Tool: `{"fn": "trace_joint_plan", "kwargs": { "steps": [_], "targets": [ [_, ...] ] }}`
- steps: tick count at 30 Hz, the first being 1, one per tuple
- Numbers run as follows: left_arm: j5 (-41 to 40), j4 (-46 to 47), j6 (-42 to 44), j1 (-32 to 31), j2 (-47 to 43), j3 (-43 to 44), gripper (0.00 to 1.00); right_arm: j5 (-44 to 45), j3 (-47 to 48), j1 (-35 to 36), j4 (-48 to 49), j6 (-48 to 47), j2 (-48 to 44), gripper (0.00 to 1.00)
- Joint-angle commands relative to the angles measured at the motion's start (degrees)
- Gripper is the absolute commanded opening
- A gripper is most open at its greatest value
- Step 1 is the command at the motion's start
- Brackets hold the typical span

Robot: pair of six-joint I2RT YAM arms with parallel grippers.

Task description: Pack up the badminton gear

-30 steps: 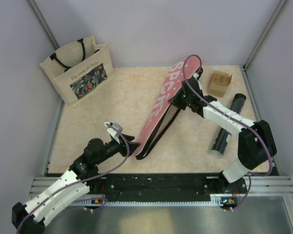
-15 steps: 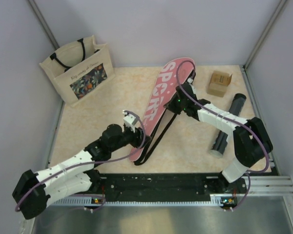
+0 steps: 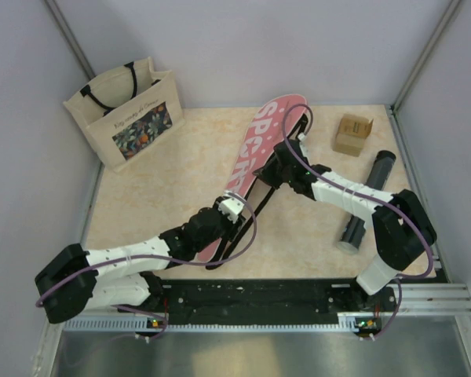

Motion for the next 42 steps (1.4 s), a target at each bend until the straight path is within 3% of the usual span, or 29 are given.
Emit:
{"fn": "trace_joint_plan", "kwargs": {
  "steps": [1, 3, 8, 9, 14, 19, 25, 33, 42],
  "targets": [
    [-9.8, 5.6, 5.7, -0.4, 3.7, 0.8, 0.55, -3.1, 0.4, 1.4, 7.3, 4.1, -2.1, 0.00],
    [-10.7, 4.0, 5.7, -0.4, 4.9, 2.0, 0.48, -3.9, -0.4, 1.5, 9.2, 4.2, -2.4, 0.00],
    [-11.0, -0.8, 3.3, -0.4, 2.9, 4.1, 0.05, -7.2, -4.6, 1.4, 17.1, -0.7, -3.7, 0.00],
    [-10.6, -1.7, 2.6, -0.4, 1.9, 4.4, 0.00, -8.6, -5.4, 1.2, 19.6, -3.0, -4.0, 0.05],
    [-4.4, -10.3, -1.2, 1.0, -4.3, 6.8, 0.00, -19.7, -8.1, -3.1, 22.3, -20.7, -6.0, 0.35],
    [5.9, -20.9, -7.3, 5.9, -8.3, 10.6, 0.00, -28.3, -8.5, -11.6, 18.6, -33.3, -12.8, 0.49],
    [19.5, -26.4, -10.3, 13.1, -12.5, 12.9, 0.00, -25.7, -3.5, -19.4, 9.4, -51.1, -17.0, 0.49],
    [24.0, -32.5, -8.2, 16.4, -17.4, 15.2, 0.00, -33.5, 2.4, -30.5, 9.3, -57.7, -10.9, 0.48],
    [24.9, -37.4, -8.3, 18.0, -19.4, 17.3, 0.00, -40.3, 2.6, -33.2, 5.1, -60.5, -3.4, 0.46]
  ]
}}
